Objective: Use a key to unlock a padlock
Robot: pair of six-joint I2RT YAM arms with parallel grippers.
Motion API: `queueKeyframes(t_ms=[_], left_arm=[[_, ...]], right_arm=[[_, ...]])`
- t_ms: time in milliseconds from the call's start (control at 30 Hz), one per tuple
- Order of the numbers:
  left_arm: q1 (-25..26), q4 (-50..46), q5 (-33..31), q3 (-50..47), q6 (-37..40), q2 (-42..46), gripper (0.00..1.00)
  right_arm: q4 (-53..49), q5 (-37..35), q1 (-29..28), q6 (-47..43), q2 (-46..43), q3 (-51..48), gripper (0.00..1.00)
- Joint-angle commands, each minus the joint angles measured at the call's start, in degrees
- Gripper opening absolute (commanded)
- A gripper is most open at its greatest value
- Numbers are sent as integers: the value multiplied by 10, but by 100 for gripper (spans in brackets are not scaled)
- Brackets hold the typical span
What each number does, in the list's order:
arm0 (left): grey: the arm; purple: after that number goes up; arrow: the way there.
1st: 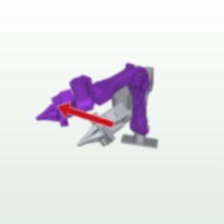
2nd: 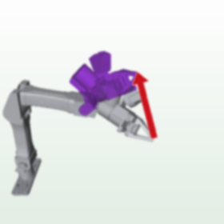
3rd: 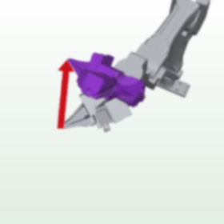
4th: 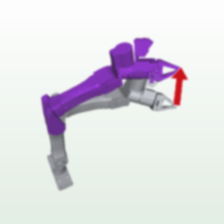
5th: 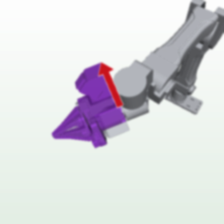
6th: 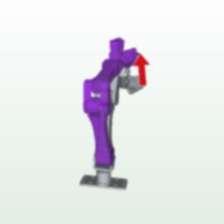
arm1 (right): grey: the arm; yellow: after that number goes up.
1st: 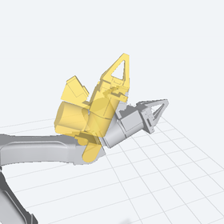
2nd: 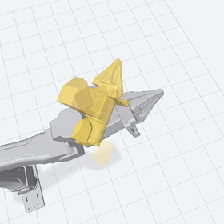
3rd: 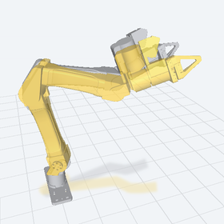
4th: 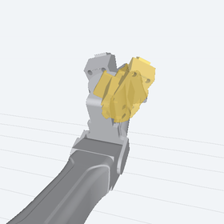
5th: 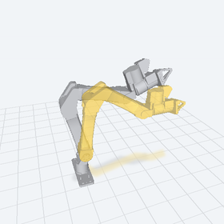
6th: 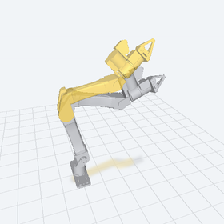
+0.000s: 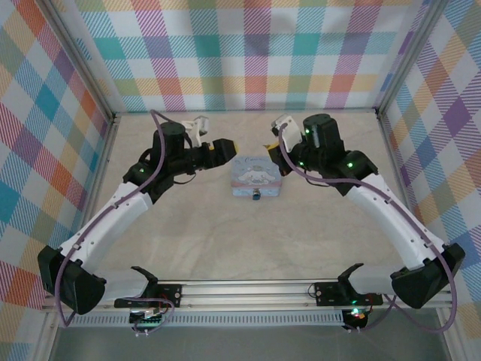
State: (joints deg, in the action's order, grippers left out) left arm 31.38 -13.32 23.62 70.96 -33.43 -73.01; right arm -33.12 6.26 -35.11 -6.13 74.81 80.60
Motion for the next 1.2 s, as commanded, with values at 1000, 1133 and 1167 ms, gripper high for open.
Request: queueKeyframes(t_ms=[1000, 1133, 1167], left_arm=[[68, -1, -28, 66, 62, -57, 19], [68, -6, -29, 66, 67, -57, 5], [68, -7, -31, 67, 70, -57, 0]], right_arm=[[-29, 30, -33, 51, 23, 20, 2], [-25, 31, -33, 54, 17, 15, 9], [-24, 30, -33, 55, 14, 12, 15]])
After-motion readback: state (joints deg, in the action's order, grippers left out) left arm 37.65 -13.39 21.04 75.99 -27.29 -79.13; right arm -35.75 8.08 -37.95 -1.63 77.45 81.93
